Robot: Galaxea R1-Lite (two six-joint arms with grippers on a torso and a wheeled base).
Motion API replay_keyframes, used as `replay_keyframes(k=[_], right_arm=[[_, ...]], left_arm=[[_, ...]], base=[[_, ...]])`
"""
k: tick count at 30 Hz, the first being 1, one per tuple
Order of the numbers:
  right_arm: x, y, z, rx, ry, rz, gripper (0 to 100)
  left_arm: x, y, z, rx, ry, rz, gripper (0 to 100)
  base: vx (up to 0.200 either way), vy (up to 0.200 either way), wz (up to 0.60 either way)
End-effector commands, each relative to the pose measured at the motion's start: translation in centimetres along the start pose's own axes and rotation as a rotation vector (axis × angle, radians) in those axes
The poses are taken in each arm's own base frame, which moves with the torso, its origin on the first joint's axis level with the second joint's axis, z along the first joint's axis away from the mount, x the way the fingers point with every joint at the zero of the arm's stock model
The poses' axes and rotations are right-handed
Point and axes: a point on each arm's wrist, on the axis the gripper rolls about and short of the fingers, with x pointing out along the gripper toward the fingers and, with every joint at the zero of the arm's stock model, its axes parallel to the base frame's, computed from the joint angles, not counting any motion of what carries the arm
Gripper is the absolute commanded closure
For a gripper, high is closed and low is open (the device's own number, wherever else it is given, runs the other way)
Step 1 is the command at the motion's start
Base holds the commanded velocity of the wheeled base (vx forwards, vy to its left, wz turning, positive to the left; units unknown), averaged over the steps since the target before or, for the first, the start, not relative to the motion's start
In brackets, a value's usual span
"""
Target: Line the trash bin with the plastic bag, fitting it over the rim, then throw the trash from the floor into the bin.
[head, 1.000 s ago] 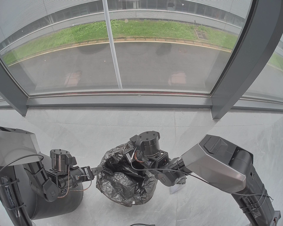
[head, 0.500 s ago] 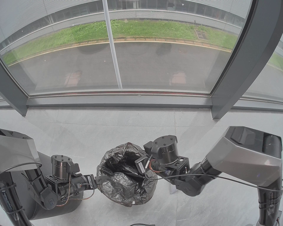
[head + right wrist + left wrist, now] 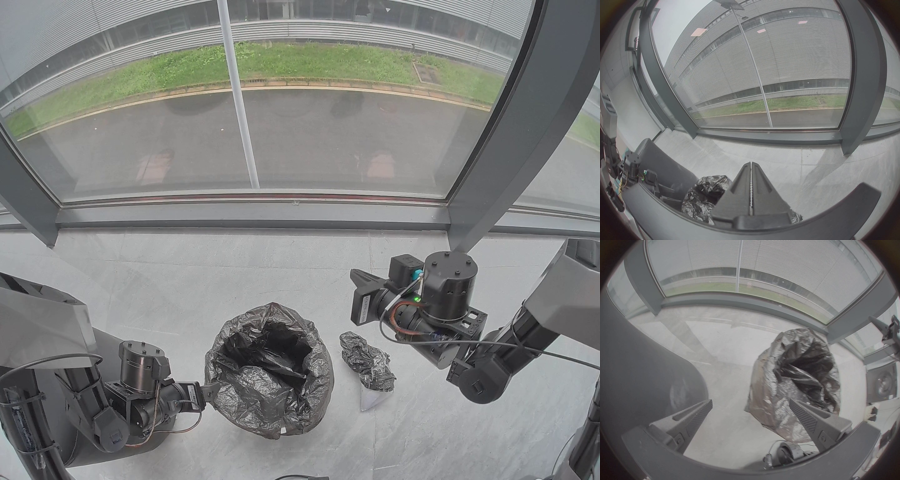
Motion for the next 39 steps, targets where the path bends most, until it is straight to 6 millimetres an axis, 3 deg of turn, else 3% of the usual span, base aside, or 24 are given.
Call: replay_keyframes(k=[1, 10, 22, 38, 39], right_arm=[[0.5, -3.2, 1.5, 0.021, -0.054, -0.035, 100], [2.3, -6.3, 1.0, 0.031, -0.055, -0.087, 100], [2.9, -7.1, 0.8, 0.031, -0.054, -0.106, 100], [3.4, -7.1, -0.3, 0.029, -0.03, -0.107, 100], [3.4, -7.1, -0.4, 0.027, -0.027, -0.107, 0]], left_arm=[[1.9, -0.4, -0.2, 0.039, -0.022, 0.102, 0], [1.9, -2.6, 0.6, 0.078, -0.082, 0.077, 0], [-0.2, -5.3, 0.0, 0.137, -0.1, -0.024, 0], [-0.7, -4.9, -1.0, 0.153, -0.068, -0.019, 0], [-0.7, -4.9, -1.0, 0.152, -0.067, -0.018, 0]], base=[[0.0, 0.0, 0.0], [0.0, 0.0, 0.0], [0.0, 0.0, 0.0], [0.0, 0.0, 0.0], [0.0, 0.0, 0.0]])
